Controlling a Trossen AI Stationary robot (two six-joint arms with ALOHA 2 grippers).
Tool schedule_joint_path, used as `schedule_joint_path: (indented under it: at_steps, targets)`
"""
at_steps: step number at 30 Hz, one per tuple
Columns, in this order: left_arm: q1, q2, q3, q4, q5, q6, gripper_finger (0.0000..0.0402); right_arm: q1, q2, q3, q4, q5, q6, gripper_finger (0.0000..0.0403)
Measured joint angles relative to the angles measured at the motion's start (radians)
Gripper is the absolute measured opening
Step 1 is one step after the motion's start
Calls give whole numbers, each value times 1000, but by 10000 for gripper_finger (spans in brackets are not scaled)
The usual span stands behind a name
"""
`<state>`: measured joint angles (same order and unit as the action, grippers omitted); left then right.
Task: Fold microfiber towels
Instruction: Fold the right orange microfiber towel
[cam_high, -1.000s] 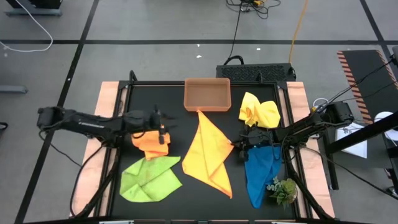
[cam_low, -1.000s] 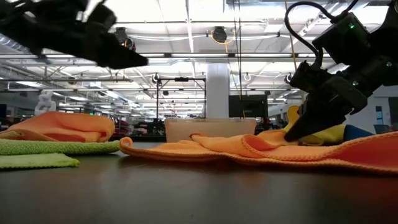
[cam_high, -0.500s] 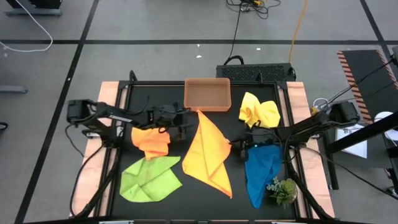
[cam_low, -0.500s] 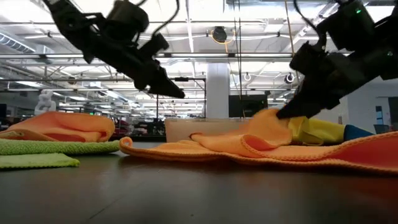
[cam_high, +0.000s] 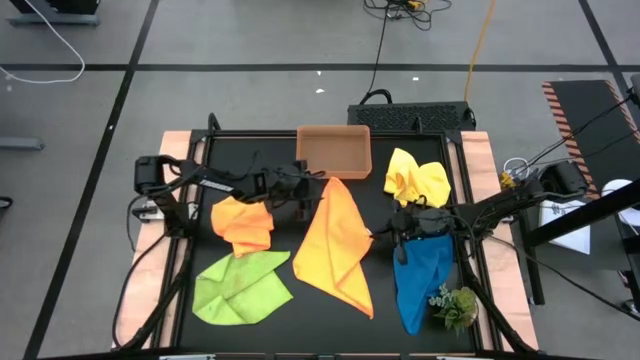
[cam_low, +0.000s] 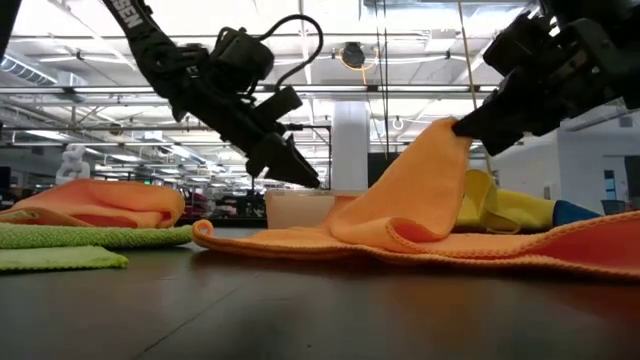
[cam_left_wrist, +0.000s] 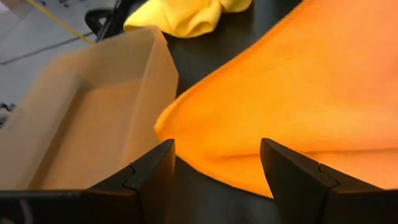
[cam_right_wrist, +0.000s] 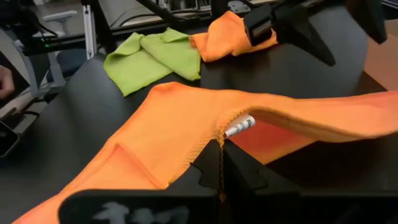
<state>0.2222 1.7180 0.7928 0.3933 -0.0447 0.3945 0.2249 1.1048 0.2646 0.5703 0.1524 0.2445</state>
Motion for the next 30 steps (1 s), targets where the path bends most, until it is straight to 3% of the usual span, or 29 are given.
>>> schedule_joint_path:
  at_steps: [8, 21, 30]
  targets:
    - [0, 6, 58, -1, 1, 44, 239, 0, 0, 0, -10, 2, -3, 0]
    - [1, 187, 205, -25, -1, 105, 239, 0, 1, 0, -30, 3, -5, 0]
    - [6, 229, 388, -307, -9, 239, 239, 0, 1, 0, -28, 4, -4, 0]
